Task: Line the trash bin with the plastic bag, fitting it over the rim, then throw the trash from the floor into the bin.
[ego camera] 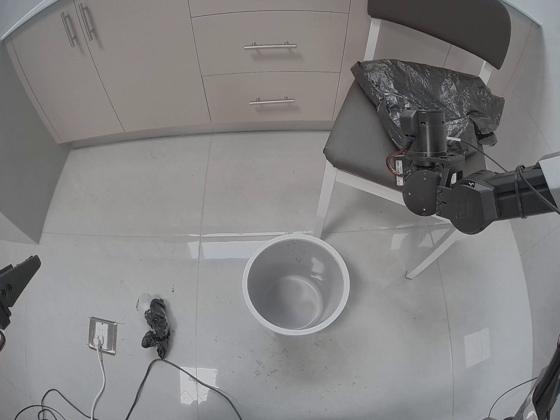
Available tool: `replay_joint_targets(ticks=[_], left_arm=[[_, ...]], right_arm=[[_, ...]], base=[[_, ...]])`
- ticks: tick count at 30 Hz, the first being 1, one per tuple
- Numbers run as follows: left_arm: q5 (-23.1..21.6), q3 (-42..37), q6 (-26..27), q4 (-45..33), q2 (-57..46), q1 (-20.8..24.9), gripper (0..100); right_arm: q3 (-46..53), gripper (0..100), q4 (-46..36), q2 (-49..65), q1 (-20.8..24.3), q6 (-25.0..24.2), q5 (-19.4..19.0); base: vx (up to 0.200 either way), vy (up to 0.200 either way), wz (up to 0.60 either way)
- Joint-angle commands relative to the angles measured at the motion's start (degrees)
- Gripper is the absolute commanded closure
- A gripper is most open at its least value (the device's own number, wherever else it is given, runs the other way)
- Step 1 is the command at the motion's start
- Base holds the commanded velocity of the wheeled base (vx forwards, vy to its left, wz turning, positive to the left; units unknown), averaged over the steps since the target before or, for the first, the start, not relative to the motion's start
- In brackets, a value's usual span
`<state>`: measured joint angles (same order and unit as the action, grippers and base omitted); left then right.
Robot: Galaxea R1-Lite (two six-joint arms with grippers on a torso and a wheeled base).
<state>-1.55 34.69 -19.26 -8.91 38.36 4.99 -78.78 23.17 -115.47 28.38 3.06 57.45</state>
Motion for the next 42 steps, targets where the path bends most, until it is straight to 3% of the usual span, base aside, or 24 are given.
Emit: replay_joint_targets(ticks=[1,12,20,33,42], left_arm=[[-0.03,-0.24,0.01,0.47,0.22,0.02,0],[0.05,-0.59,0.1,2.5,0.13,0.02,0],[0.14,-0.5,0.01,2.5,0.04,0.02,0],[0.05,-0.07,-0.07,2.58,-0.04,-0.15,0],[-0.03,0.2,0.01,2.58,-0.13,-0.15,0]], right_arm=[[0.03,100,0.03,-0.19,0.01,0.02,-0.06],[-0.15,100,0.12,-0.02,-1.13,-0.07,-0.5],[-1.91,100,-0.06,0.16,-5.0,-0.6,-0.76],[-3.75,100,-0.32,-1.78,-13.26,-8.86,-1.12],[-9.47,100,-5.51,-0.99,-12.38,-8.77,-1.2]], base=[[0.0,0.0,0.0],[0.0,0.0,0.0],[0.0,0.0,0.0],[0.0,0.0,0.0],[0.0,0.0,0.0]])
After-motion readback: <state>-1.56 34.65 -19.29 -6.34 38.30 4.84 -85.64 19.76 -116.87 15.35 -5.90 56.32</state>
